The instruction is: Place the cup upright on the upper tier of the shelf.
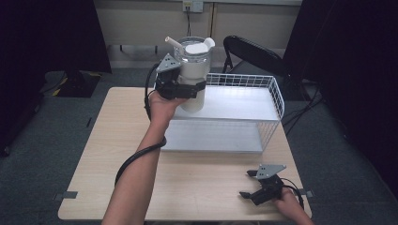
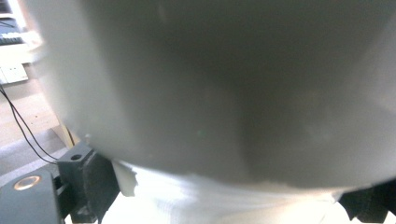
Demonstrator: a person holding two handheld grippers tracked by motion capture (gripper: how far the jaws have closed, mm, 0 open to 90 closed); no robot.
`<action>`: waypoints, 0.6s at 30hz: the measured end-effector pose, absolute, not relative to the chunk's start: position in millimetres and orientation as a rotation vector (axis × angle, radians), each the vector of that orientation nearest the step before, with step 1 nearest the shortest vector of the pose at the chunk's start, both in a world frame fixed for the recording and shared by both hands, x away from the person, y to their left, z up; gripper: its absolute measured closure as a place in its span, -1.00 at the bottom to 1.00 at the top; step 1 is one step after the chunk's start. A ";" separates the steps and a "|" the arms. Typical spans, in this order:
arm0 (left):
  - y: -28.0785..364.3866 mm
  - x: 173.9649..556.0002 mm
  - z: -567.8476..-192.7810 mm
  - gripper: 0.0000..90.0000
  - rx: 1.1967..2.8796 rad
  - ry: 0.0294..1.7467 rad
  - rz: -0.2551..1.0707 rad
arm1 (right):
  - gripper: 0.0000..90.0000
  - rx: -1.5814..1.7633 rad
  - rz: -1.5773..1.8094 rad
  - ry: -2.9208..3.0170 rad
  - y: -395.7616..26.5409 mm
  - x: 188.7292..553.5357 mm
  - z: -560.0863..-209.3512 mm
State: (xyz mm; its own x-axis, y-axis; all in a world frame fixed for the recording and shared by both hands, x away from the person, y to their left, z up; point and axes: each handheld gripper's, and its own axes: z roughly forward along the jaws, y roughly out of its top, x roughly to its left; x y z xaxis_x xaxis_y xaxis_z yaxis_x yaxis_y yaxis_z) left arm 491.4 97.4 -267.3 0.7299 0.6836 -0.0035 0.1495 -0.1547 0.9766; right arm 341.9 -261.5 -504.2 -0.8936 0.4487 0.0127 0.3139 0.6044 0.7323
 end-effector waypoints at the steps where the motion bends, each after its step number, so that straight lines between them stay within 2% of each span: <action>1: 97.1 490.9 -267.4 -0.78 1.689 0.676 0.541 | -0.74 0.639 1.164 2.656 -261.6 342.0 -504.3; 18: 96.0 488.2 -269.0 -0.80 1.693 0.702 0.553 | -0.74 0.635 1.161 2.656 -261.5 341.8 -504.3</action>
